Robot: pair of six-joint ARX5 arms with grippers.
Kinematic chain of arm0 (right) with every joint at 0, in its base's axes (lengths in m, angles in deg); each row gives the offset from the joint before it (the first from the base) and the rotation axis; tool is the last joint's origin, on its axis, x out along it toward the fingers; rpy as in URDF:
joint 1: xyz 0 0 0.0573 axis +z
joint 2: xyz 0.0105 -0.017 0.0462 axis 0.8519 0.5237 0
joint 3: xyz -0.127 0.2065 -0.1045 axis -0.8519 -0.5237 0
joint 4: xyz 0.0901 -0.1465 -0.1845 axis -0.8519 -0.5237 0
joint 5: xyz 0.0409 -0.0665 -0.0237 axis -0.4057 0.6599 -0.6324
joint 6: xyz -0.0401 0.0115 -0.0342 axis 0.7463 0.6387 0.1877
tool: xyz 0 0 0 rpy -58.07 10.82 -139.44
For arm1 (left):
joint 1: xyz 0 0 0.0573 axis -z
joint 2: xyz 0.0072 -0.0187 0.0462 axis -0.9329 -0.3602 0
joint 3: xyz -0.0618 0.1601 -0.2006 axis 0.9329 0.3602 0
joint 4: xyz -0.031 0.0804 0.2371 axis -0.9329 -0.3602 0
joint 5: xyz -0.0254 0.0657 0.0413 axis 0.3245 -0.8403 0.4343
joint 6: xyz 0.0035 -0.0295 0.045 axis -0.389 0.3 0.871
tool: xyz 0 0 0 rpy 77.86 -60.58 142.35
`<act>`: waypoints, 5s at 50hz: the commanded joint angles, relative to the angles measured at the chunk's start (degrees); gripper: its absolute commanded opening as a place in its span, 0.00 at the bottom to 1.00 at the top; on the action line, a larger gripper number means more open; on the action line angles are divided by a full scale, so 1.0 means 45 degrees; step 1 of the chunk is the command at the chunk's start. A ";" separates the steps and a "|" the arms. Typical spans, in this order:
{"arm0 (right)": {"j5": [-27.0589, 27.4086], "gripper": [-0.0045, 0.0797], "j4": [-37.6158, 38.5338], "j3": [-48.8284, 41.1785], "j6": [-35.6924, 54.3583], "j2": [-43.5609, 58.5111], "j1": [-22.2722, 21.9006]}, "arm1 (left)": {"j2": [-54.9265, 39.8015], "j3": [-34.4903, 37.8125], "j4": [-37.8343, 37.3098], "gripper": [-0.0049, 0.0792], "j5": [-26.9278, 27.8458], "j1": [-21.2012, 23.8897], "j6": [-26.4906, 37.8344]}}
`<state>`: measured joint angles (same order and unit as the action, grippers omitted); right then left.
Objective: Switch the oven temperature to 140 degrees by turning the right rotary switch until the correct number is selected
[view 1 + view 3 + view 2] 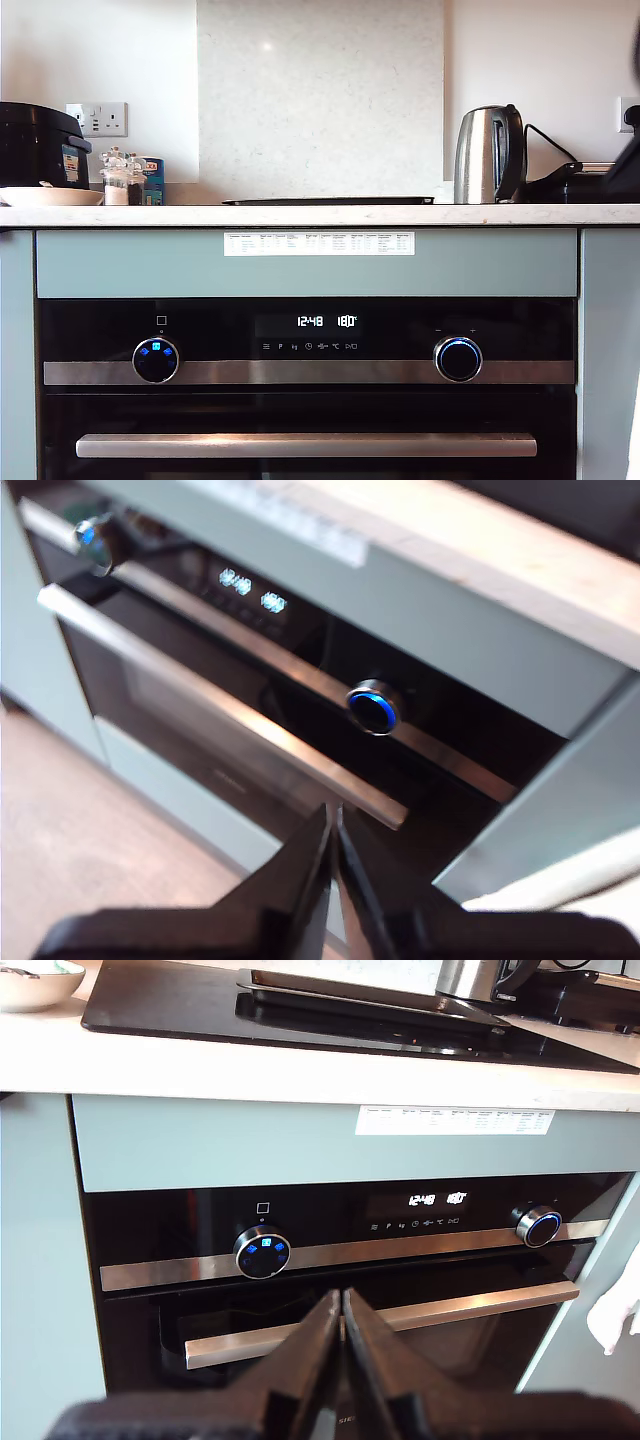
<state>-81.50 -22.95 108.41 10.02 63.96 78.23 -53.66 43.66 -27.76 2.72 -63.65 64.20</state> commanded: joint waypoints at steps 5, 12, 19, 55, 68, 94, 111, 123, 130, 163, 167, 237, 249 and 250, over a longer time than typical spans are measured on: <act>0.0029 0.46 0.1715 0.0053 0.0733 0.1350 0.0850 | 0.0044 -0.0131 0.0121 0.03 0.0005 0.0029 -0.0005; -0.0019 0.54 0.2725 0.0053 0.1729 0.2798 0.1263 | 0.0044 -0.0131 0.0117 0.03 0.0005 0.0029 -0.0010; -0.0010 0.62 0.3215 0.0053 0.3206 0.4284 0.1282 | 0.0044 -0.0131 0.0112 0.03 0.0005 0.0029 -0.0005; 0.1787 0.68 0.5829 0.0199 0.6819 0.8816 0.1564 | 0.0039 -0.0131 -0.0573 0.03 -0.0369 0.0029 -0.0005; 0.1807 0.79 0.6785 0.0947 0.9097 1.0826 0.1569 | 0.0044 -0.0131 -0.0573 0.03 -0.0549 0.0029 0.0005; 0.4250 0.79 1.0112 0.2370 1.1006 1.4770 0.1559 | 0.0039 -0.0131 -0.0685 0.03 -0.1001 0.0029 0.0005; 0.4206 0.79 1.0535 0.3691 1.0239 1.4770 0.1472 | 0.0039 -0.0131 -0.0928 0.03 -0.1156 0.0029 0.0005; 0.3920 0.79 0.9690 0.3959 0.9962 1.4829 0.1088 | 0.0039 -0.0131 -0.0923 0.03 -0.1472 0.0029 0.0010; 0.3944 0.79 0.9666 0.3959 0.9957 1.5062 0.0816 | 0.0039 -0.0131 -0.0923 0.03 -0.1477 0.0029 0.0010; 0.4750 0.79 0.9568 0.4614 0.9952 1.6699 0.0675 | 0.0039 -0.0131 -0.0918 0.03 -0.1477 0.0029 0.0010; 0.4794 0.79 0.9471 0.4862 0.9957 1.6728 0.0665 | 0.0039 -0.0131 -0.0913 0.03 -0.1477 0.0029 0.0010; 0.7019 0.79 0.9981 0.5649 1.0098 1.7238 0.1428 | 0.0039 -0.0131 -0.0971 0.03 -0.1996 0.0029 0.0015; 0.6999 0.79 0.9700 0.5649 0.9899 1.7238 0.1535 | 0.0039 -0.0131 -0.1200 0.03 -0.1996 0.0029 0.0015; 0.6970 0.79 0.9632 0.5649 0.9874 1.7238 0.1559 | 0.0039 -0.0131 -0.1219 0.03 -0.1996 0.0029 0.0015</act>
<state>-49.85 21.20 133.20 54.85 141.42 84.79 -53.66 43.66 -33.31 -6.14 -63.65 64.20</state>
